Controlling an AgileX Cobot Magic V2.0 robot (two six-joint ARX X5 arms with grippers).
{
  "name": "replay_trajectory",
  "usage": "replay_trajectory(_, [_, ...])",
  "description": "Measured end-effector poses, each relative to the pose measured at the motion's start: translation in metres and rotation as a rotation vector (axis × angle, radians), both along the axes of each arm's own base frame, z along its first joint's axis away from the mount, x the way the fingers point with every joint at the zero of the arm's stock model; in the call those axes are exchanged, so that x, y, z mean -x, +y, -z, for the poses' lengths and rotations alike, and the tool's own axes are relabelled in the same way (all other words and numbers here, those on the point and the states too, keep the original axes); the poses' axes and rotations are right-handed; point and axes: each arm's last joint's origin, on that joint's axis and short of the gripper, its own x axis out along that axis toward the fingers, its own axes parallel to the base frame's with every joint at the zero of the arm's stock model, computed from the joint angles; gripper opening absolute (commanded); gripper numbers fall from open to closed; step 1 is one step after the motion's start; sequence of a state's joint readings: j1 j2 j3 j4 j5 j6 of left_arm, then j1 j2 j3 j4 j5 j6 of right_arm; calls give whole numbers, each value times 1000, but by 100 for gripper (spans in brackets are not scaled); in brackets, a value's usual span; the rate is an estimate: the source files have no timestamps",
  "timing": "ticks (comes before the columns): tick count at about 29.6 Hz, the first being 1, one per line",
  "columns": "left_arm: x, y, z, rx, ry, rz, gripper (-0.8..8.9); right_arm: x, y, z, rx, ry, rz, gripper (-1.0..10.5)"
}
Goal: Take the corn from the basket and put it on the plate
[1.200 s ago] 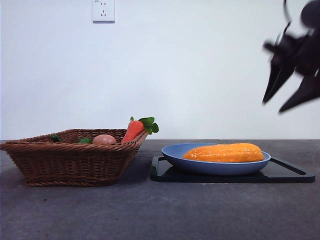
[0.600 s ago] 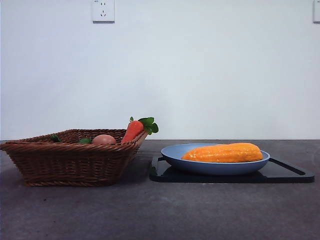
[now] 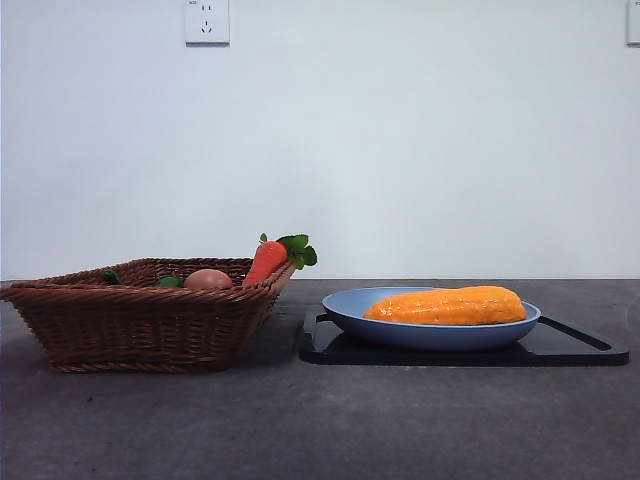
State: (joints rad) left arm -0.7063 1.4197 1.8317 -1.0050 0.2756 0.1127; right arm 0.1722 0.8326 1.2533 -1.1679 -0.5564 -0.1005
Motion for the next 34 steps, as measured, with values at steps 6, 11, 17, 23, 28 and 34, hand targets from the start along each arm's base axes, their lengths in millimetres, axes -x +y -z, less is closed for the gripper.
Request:
replay_trajectory(6, [0,0,0,0,0,0,8,-1,0,-1,-2,-15,1,2])
replay_trajectory(11, [0,0,0,2,-2,0,8,-1,0,-1,-2,-15,1,2])
replay_trajectory(17, [-6,21,-9,16,-77,-56,8,-1,0,-1,-2,-15,1,2])
replay_trajectory(23, [12,75,-39,131,-282,-190,8,-1,0,-1,-2,-15,1,2])
replay_trajectory(28, [43,118,-35,187,-447,-333,8,-1,0,-1,-2,-15,1,2])
replay_trajectory(34, [74,153,18,181,-582,-525,8,-1,0,-1,-2,-15,1,2])
